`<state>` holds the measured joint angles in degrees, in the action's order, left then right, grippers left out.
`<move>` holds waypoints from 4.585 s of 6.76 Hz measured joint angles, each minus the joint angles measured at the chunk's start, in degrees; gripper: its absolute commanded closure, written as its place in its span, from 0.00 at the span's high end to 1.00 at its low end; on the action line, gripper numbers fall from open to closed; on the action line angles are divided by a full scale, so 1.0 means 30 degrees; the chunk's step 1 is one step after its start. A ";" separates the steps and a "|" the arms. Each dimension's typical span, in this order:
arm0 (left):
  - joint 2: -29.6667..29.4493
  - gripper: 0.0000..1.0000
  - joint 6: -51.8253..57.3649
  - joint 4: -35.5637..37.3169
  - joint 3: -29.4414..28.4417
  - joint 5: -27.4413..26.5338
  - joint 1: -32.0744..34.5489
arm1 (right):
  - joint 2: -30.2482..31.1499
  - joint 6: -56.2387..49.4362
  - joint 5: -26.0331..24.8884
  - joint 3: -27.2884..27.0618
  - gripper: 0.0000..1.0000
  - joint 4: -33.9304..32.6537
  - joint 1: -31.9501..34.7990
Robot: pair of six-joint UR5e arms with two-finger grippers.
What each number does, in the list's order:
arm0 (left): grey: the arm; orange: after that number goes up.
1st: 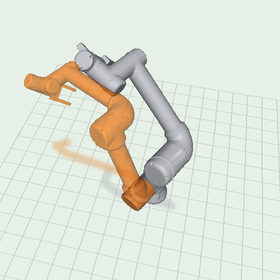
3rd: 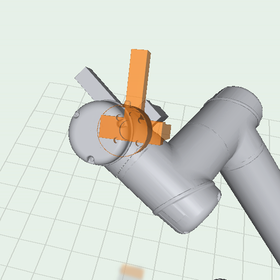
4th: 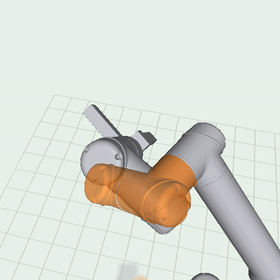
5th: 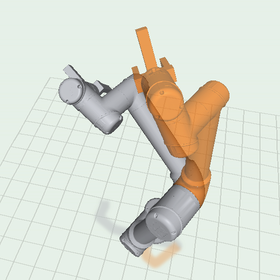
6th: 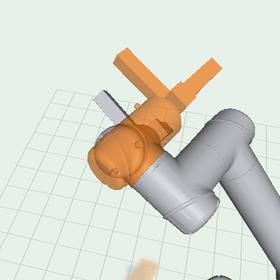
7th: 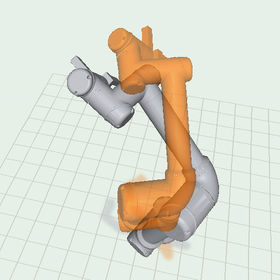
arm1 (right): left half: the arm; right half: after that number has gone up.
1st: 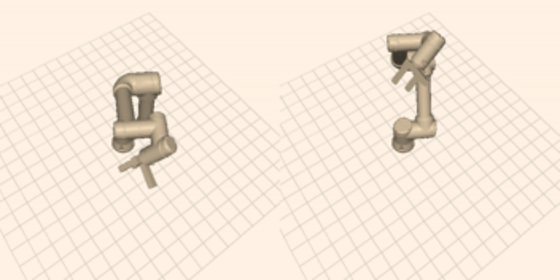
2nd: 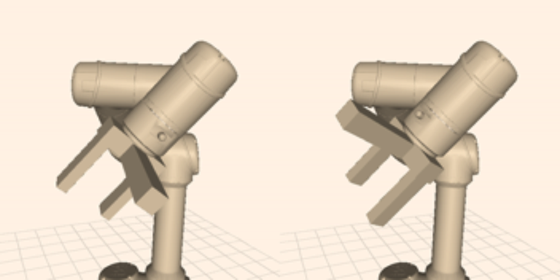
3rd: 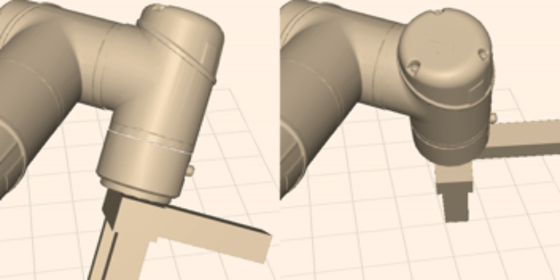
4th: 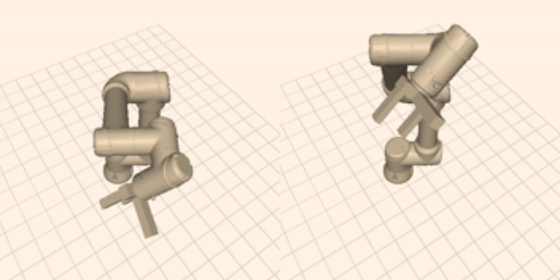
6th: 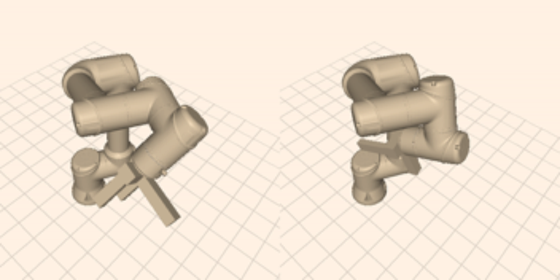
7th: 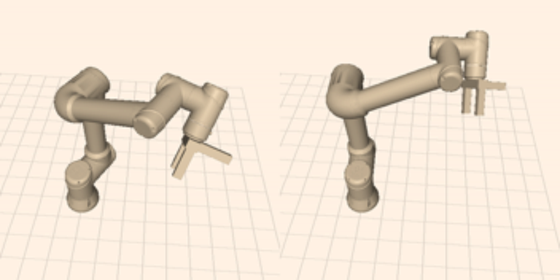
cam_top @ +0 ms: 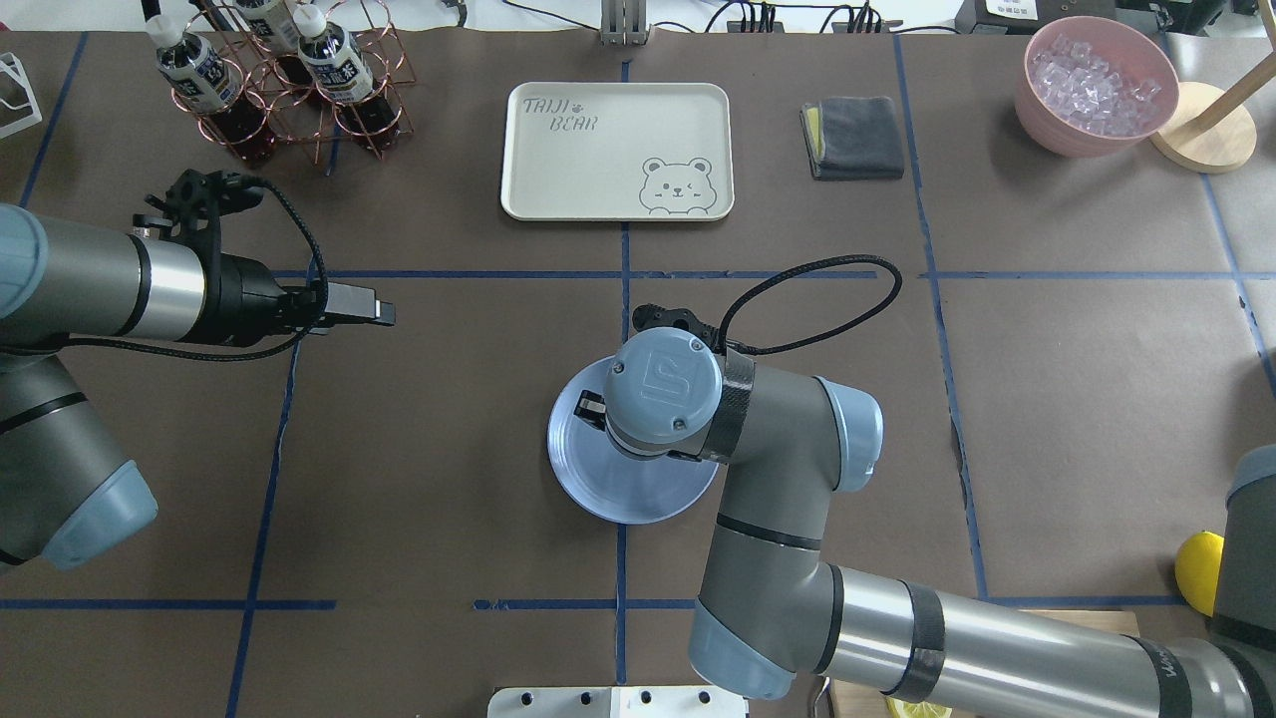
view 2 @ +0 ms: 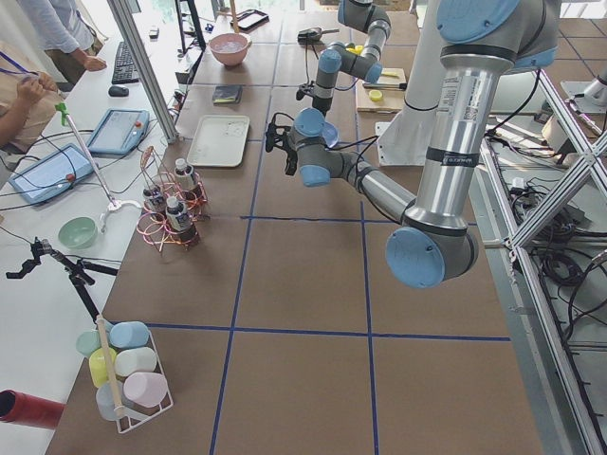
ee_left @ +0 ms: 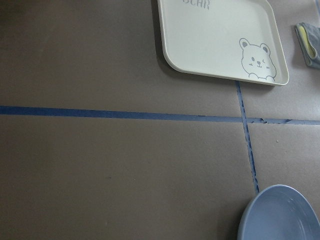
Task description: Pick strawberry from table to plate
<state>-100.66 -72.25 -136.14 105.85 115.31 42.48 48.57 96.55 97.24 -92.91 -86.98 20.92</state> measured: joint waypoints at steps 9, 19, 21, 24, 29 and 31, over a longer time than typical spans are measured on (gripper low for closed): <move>-0.0105 0.99 -0.0096 -0.0001 -0.0215 0.0028 -0.0170 | 0.0221 0.0012 -0.0705 0.0716 0.00 0.1990 0.0004; -0.0139 0.99 -0.0117 0.0000 -0.0217 0.0029 -0.0176 | 0.0685 0.0013 -0.0611 -0.0009 1.00 0.1761 -0.0139; 0.0184 0.99 0.0082 -0.0007 -0.0263 0.0015 -0.0095 | 0.2274 -0.0086 0.0491 -0.2556 1.00 0.1618 0.0327; 0.2553 0.99 0.6245 0.0133 -0.0451 0.0059 0.1354 | 0.6904 -0.2895 0.3322 -0.7170 1.00 0.0475 0.3187; 0.4775 0.99 2.0105 0.2026 -0.3478 0.4503 0.9193 | 1.4879 -1.6474 0.7842 -0.9192 1.00 0.0614 1.1304; 0.4207 0.99 2.4758 0.7192 -0.3544 0.5911 1.2290 | 1.6229 -2.2727 1.0581 -0.7616 1.00 0.0598 1.5516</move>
<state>-88.04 2.03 -114.57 95.22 133.05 79.35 97.25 28.37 128.98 -115.76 -85.18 67.47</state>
